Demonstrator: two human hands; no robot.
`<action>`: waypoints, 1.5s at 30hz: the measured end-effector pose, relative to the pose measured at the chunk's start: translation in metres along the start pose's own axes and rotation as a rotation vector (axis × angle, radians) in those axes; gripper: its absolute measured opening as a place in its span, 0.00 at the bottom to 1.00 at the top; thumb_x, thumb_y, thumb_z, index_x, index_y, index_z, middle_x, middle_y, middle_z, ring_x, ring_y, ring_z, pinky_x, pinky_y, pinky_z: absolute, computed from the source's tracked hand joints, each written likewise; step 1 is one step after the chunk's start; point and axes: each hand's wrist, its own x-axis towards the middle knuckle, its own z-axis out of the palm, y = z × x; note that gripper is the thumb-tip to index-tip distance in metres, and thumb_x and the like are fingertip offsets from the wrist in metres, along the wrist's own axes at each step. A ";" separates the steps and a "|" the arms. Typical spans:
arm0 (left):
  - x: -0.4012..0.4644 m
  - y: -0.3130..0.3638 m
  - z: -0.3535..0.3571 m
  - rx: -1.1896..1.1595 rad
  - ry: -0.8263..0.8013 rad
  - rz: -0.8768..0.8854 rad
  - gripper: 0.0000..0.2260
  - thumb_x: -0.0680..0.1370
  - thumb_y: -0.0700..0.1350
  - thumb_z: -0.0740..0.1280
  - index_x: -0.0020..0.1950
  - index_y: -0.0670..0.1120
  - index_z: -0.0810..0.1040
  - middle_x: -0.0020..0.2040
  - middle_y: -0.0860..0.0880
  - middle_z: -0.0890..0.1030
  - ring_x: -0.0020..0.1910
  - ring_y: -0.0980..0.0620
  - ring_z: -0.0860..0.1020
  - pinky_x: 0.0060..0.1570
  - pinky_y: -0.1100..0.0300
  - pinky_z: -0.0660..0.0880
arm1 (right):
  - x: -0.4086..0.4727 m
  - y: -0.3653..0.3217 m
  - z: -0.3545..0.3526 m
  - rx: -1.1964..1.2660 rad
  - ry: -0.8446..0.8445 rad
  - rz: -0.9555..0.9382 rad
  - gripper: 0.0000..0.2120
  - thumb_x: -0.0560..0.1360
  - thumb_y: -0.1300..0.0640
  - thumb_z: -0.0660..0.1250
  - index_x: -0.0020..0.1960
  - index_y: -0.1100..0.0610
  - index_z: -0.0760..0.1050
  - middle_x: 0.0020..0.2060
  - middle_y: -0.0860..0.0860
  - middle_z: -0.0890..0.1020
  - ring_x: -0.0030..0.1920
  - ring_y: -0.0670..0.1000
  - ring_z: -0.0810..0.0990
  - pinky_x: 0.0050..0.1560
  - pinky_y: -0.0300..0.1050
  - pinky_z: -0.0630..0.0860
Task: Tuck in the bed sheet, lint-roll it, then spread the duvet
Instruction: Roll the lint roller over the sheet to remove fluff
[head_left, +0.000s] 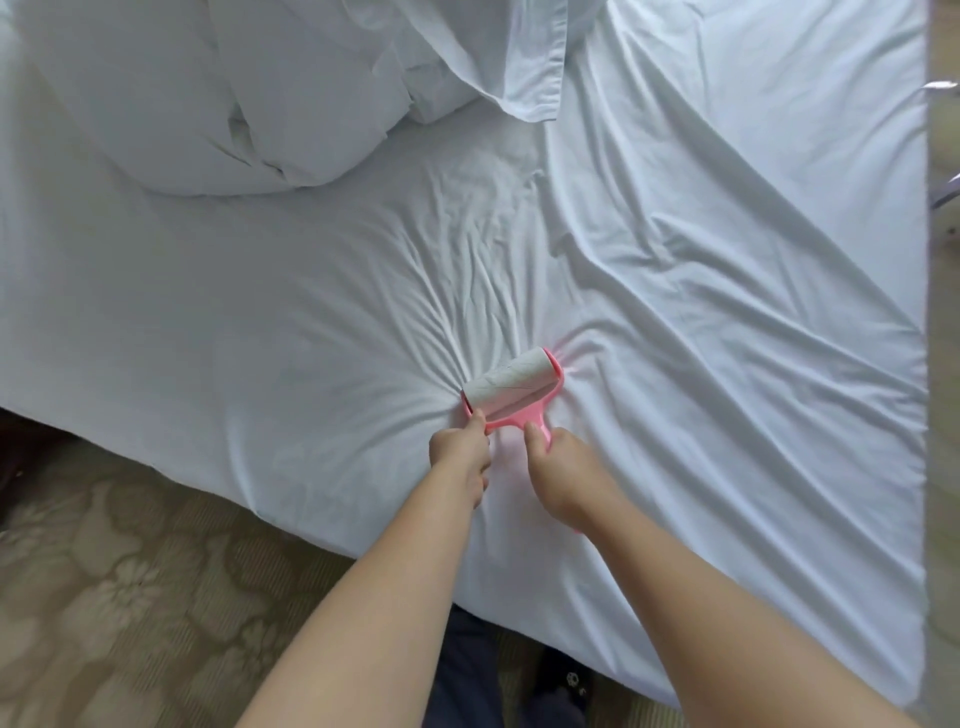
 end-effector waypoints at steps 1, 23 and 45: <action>-0.003 -0.003 0.000 0.007 -0.005 0.001 0.12 0.80 0.52 0.62 0.45 0.43 0.74 0.30 0.50 0.67 0.24 0.54 0.61 0.20 0.72 0.54 | -0.002 0.003 0.000 -0.006 0.003 -0.005 0.27 0.80 0.39 0.45 0.59 0.59 0.71 0.52 0.56 0.79 0.50 0.58 0.78 0.48 0.50 0.74; -0.057 -0.064 0.006 0.198 -0.150 0.207 0.19 0.80 0.53 0.63 0.33 0.44 0.69 0.28 0.49 0.67 0.25 0.53 0.63 0.25 0.62 0.60 | -0.065 0.079 0.024 0.222 0.187 0.045 0.23 0.80 0.39 0.47 0.47 0.55 0.71 0.45 0.53 0.79 0.48 0.57 0.77 0.47 0.50 0.72; -0.055 -0.070 0.020 0.256 -0.107 0.300 0.21 0.82 0.54 0.57 0.38 0.42 0.78 0.24 0.53 0.71 0.24 0.56 0.67 0.28 0.63 0.64 | -0.053 0.080 0.011 0.169 0.110 0.009 0.26 0.79 0.38 0.46 0.54 0.57 0.72 0.50 0.54 0.79 0.52 0.57 0.77 0.48 0.49 0.71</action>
